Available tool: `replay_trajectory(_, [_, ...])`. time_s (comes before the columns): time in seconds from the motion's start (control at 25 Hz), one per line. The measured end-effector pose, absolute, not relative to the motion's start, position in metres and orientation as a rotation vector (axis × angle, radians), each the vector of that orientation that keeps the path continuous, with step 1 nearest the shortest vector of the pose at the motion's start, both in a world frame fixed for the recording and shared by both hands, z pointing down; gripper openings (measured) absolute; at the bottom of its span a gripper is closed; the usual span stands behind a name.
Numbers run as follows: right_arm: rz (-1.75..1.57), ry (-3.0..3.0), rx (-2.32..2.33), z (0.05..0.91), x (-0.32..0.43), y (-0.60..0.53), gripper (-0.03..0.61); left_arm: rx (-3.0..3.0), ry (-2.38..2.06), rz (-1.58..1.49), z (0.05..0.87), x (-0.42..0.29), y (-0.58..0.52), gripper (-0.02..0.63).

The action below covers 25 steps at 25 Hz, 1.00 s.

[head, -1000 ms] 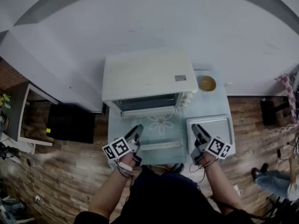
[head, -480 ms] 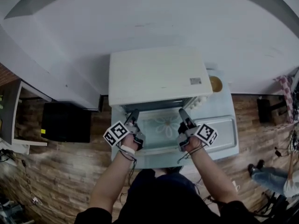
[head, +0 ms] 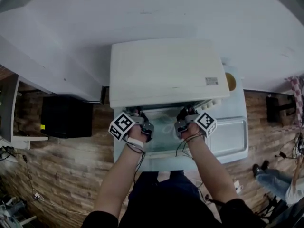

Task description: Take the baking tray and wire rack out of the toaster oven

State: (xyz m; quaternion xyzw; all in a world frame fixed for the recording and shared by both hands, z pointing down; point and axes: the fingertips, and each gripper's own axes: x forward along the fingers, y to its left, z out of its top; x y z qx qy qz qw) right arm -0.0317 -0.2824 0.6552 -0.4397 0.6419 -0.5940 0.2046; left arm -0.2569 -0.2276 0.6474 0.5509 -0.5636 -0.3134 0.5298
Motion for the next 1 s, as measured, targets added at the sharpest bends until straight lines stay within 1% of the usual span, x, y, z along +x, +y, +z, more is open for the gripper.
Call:
replay_trajectory(0.16, [-1.649, 1.765, -1.224, 0.658, -0.039, -0.295, 0.155, 1.301, -1.333, -0.775, 0.652, -0.256, -0.241, 0.153])
replay_trajectory(0.24, [-1.647, 1.765, -1.227, 0.660, -0.042, -0.299, 0.123, 1.284, -1.347, -0.773, 0.657, -0.258, -0.245, 0.146])
replay_trajectory(0.28, [-1.645, 1.769, -1.227, 0.661, -0.043, -0.300, 0.095, 1.281, -1.355, -0.770, 0.659, -0.258, -0.246, 0.127])
replay_trajectory(0.32, [-1.642, 1.774, -1.223, 0.661, -0.044, -0.299, 0.058, 1.285, -1.360, -0.771, 0.659, -0.258, -0.246, 0.084])
replay_trajectory(0.4, [-1.639, 1.783, -1.211, 0.660, -0.044, -0.295, 0.032, 1.306, -1.359, -0.781, 0.656, -0.257, -0.243, 0.040])
replay_trajectory(0.52, [-1.648, 1.799, -1.199, 0.661, -0.042, -0.288, 0.029, 1.316, -1.349, -0.790, 0.655, -0.254, -0.237, 0.029])
replay_trajectory(1.0, [-1.727, 1.869, -1.158, 0.659, -0.033, -0.248, 0.032, 1.332, -1.349, -0.746, 0.655, -0.240, -0.197, 0.029])
